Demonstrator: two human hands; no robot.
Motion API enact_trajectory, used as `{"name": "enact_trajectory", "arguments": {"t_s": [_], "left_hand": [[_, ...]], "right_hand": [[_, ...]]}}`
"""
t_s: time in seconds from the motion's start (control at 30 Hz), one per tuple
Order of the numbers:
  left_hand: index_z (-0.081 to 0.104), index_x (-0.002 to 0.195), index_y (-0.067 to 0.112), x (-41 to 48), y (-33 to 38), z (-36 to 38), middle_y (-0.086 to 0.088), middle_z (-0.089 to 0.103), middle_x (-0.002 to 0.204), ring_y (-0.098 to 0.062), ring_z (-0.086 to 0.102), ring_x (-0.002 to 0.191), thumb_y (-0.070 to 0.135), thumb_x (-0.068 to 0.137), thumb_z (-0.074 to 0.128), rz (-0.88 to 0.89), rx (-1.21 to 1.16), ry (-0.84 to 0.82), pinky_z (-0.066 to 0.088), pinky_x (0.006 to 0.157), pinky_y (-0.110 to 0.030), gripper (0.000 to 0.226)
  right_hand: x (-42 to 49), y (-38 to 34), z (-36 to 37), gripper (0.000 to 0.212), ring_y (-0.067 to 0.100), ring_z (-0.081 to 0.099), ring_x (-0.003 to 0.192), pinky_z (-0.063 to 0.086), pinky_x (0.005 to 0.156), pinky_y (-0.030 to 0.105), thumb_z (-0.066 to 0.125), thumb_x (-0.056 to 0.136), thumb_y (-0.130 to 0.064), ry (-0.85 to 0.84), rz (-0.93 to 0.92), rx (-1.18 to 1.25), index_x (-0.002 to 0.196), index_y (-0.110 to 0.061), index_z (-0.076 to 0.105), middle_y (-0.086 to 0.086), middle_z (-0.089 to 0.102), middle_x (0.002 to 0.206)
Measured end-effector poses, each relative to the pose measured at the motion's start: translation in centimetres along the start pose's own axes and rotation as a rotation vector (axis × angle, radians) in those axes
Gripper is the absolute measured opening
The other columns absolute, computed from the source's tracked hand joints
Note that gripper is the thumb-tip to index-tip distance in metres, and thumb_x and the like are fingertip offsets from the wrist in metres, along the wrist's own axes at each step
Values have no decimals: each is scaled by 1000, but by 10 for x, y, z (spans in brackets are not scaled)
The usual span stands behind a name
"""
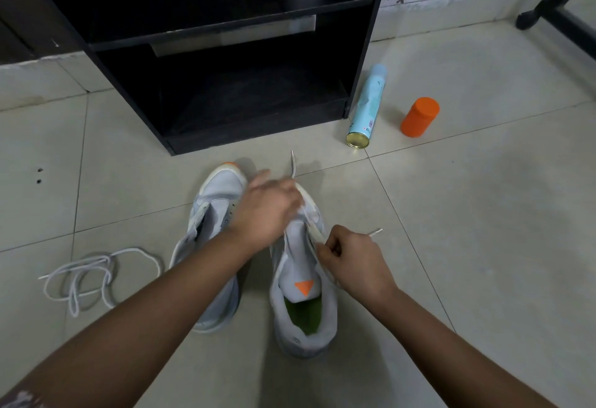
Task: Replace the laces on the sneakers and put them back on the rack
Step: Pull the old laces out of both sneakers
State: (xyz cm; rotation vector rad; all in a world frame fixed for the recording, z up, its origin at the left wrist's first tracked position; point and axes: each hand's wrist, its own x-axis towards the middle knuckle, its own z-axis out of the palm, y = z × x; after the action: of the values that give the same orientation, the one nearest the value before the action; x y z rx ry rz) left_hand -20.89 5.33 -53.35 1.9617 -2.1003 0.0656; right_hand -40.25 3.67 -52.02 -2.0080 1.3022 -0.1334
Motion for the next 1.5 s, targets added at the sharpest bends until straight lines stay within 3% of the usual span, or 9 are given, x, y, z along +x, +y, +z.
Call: {"name": "enact_trajectory", "arguments": {"t_s": [0.13,0.27,0.47,0.7,0.83,0.97,1.23,1.33,1.5], "left_hand": [[69,99,18,2,-23,-19,-3,60,102,-28,56,97,19,90,55,-498,54,95,31,98,-42,16],[69,111,30,-3,-10,-7,3,63,116,-23,55,117,21,72,76,-64,155,-65,21,106,-54,40],[70,69,25,-2,10,1,5,55,69,-18,60,71,18,69,76,174,283,-127,26,109,-51,9],[65,103,21,3,-28,-22,-3,57,105,-27,54,101,19,90,54,-454,168,102,23,109,-48,17],[63,117,32,0,-12,-5,5,61,117,-21,54,117,20,80,66,-21,102,-63,29,105,-48,38],[72,85,33,-1,8,11,10,64,81,-16,65,85,21,68,78,181,112,-144,30,107,-45,21],[66,105,24,7,-16,-13,1,62,108,-24,57,103,22,92,54,-392,22,120,23,107,-45,18],[63,119,34,3,-6,-9,5,60,123,-21,52,121,23,83,66,-54,43,-51,15,109,-50,38],[71,77,32,-1,12,6,8,59,77,-19,64,79,20,69,76,217,127,-165,23,108,-47,15]], "right_hand": [[-1,4,0,28,14,51,56,35,51,24,59,87,-36,7,-3,24,73,-12,54,-2,54,60],[0,0,3,28,15,51,58,35,53,27,59,87,-37,3,-28,2,68,-19,49,-5,53,60],[2,-1,3,26,19,55,63,35,53,26,60,88,-34,3,-44,-35,72,-15,52,-3,55,64],[1,3,1,27,17,54,62,36,53,23,59,89,-34,-4,-30,-8,73,-13,53,-1,57,65],[2,1,6,29,17,54,62,39,57,30,59,88,-35,-19,-51,-20,67,-22,46,-6,52,62],[3,2,7,29,17,51,62,38,56,30,59,88,-35,-16,-61,-42,66,-24,42,-6,49,62],[3,4,7,28,16,53,63,43,59,31,56,90,-38,-28,-42,-56,69,-23,45,-6,52,65],[3,2,7,33,17,51,63,39,58,30,56,90,-37,-46,-52,-58,64,-27,38,-6,49,63],[2,0,7,37,19,48,62,35,57,29,57,89,-35,-40,-76,-81,63,-28,33,-6,44,60]]}}
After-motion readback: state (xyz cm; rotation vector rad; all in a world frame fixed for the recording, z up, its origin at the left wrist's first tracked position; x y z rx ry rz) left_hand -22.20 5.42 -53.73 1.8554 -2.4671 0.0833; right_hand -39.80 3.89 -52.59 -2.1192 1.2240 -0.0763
